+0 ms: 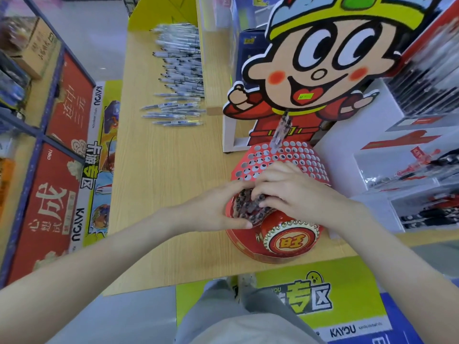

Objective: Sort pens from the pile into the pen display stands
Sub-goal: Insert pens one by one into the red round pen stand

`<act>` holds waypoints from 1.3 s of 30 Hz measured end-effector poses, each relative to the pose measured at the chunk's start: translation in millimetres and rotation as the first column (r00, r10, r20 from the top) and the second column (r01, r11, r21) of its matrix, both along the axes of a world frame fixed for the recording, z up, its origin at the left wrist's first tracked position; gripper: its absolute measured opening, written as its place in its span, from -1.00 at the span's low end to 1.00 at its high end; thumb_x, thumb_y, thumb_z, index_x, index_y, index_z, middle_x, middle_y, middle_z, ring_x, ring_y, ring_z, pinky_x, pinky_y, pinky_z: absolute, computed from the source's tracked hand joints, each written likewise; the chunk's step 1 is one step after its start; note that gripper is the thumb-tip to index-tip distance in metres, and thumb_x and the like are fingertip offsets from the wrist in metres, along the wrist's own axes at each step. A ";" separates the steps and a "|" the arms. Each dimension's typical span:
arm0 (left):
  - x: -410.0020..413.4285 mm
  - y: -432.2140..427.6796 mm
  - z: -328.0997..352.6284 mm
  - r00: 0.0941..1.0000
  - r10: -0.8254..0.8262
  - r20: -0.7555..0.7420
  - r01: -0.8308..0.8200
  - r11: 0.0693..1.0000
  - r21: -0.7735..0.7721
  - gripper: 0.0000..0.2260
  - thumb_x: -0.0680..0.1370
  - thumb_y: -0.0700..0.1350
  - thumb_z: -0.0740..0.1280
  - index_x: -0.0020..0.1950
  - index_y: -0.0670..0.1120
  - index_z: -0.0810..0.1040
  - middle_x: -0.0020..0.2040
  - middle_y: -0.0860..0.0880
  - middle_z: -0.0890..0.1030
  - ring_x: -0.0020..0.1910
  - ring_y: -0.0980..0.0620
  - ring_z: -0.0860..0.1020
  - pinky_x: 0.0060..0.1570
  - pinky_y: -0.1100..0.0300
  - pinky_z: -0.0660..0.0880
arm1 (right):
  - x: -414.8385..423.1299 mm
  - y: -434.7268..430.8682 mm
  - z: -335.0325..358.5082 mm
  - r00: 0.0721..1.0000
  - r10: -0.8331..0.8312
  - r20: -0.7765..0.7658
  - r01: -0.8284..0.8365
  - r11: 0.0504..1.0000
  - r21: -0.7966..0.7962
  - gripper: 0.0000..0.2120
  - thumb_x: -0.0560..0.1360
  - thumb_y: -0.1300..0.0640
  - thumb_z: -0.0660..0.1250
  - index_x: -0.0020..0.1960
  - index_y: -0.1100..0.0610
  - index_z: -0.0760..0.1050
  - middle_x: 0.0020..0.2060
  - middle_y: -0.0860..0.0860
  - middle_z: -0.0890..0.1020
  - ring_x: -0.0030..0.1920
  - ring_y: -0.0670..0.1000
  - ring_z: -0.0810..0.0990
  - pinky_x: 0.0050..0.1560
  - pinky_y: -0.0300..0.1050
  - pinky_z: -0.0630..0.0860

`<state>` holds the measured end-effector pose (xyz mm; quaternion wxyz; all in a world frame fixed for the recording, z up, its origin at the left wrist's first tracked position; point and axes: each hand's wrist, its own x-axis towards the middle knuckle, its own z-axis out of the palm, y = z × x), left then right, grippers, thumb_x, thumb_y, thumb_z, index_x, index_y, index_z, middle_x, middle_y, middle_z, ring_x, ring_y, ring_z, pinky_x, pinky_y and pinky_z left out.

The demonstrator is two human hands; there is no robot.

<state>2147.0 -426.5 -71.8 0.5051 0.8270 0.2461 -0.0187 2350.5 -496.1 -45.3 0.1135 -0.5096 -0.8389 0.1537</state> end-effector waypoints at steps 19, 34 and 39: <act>8.8 -21.6 -5.4 0.978 0.193 0.072 -0.194 0.981 0.006 -0.40 0.44 -0.03 0.50 0.35 0.14 0.25 0.24 0.37 0.34 0.19 0.57 0.30 0.15 0.58 0.23 | 8.1 8.0 -1.2 0.979 0.173 -0.104 -0.178 0.983 -0.036 -0.89 0.53 0.07 0.25 -0.06 0.06 0.54 -0.16 -0.08 0.52 -0.05 -0.05 0.41 0.00 -0.03 0.44; -0.2 -17.4 -1.8 0.974 0.187 0.125 -0.196 0.979 0.063 -0.37 0.44 0.16 0.41 0.44 0.05 0.28 0.36 0.12 0.44 0.33 0.25 0.39 0.32 0.23 0.33 | -4.4 6.7 15.2 0.968 -0.008 -0.251 -0.012 0.997 -0.080 -0.78 0.53 -0.02 0.24 0.13 0.02 0.51 -0.02 -0.12 0.56 0.07 -0.10 0.43 0.12 -0.17 0.38; -25.8 1.0 -1.7 0.956 0.224 0.188 -0.256 0.952 0.169 -0.59 0.53 0.10 0.29 0.36 0.06 0.36 0.30 0.08 0.52 0.28 0.14 0.47 0.25 0.14 0.42 | -51.6 8.7 28.9 0.971 -0.146 -0.187 0.154 0.988 0.027 -0.77 0.57 0.07 0.21 0.18 0.11 0.49 0.04 -0.06 0.56 0.12 -0.06 0.42 0.13 -0.19 0.35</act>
